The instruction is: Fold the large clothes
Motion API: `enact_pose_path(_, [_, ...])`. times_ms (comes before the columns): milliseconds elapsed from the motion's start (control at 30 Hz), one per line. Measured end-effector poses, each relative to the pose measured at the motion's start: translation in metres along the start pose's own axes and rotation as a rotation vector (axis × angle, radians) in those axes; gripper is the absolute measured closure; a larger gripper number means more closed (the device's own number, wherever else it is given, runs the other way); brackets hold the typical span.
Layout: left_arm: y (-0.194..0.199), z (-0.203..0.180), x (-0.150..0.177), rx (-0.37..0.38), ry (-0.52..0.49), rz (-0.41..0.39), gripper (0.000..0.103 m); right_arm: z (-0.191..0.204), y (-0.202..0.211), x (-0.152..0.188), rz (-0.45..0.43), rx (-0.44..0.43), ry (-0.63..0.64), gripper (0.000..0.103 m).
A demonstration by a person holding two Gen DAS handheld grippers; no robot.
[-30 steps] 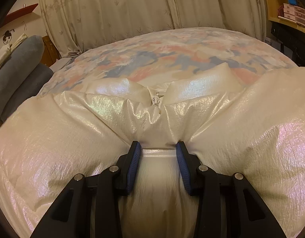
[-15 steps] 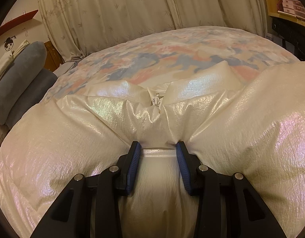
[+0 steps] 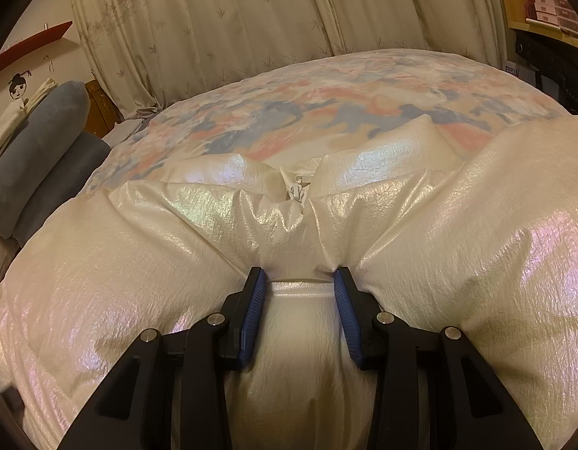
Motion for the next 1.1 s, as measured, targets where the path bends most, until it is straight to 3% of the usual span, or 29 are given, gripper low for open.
enact_pose_path(33, [-0.002,-0.006,-0.001,-0.002,-0.017,-0.022,0.036,0.0,0.001,0.0,0.0,0.0,-0.001,0.064])
enact_pose_path(100, [-0.002,-0.028,0.001,-0.025,-0.125,-0.05,0.059,0.0,0.0,0.0,0.003,-0.004,-0.007,0.064])
enact_pose_path(200, [-0.002,-0.074,0.014,-0.078,-0.356,-0.104,0.071,0.002,0.0,0.0,0.006,0.001,-0.002,0.064])
enact_pose_path(333, [-0.009,-0.136,0.044,-0.088,-0.651,-0.139,0.074,0.006,-0.001,0.0,0.015,0.021,0.023,0.064])
enact_pose_path(433, [-0.022,-0.164,0.062,-0.108,-0.764,-0.138,0.074,0.011,-0.002,-0.001,0.024,0.035,0.037,0.064])
enact_pose_path(567, [-0.036,-0.18,0.073,-0.133,-0.815,-0.129,0.074,0.017,-0.005,-0.005,0.057,0.045,0.054,0.064])
enact_pose_path(733, [-0.04,-0.197,0.071,-0.175,-0.835,-0.112,0.074,0.03,-0.011,-0.018,0.163,0.066,0.163,0.065])
enact_pose_path(867, [-0.015,-0.228,0.082,-0.184,-0.874,-0.123,0.074,0.023,0.002,-0.039,0.285,-0.004,0.188,0.064])
enact_pose_path(967, [-0.006,-0.247,0.099,-0.189,-0.906,-0.123,0.074,-0.003,0.042,-0.061,0.247,-0.066,0.097,0.064])
enact_pose_path(1100, [-0.006,-0.281,0.121,-0.198,-0.948,-0.118,0.074,-0.051,0.109,-0.079,0.147,-0.019,0.043,0.063])
Point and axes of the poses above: each gripper's, at about its wrist camera, not at the fingertips, and y roughly against the way its jaws point, z to its left, x to its underside, the point moved 2 cm from there along -y, roughly the way its jaws point, and after that the axes turned 9 degrees about x, right-handed, at the moved point
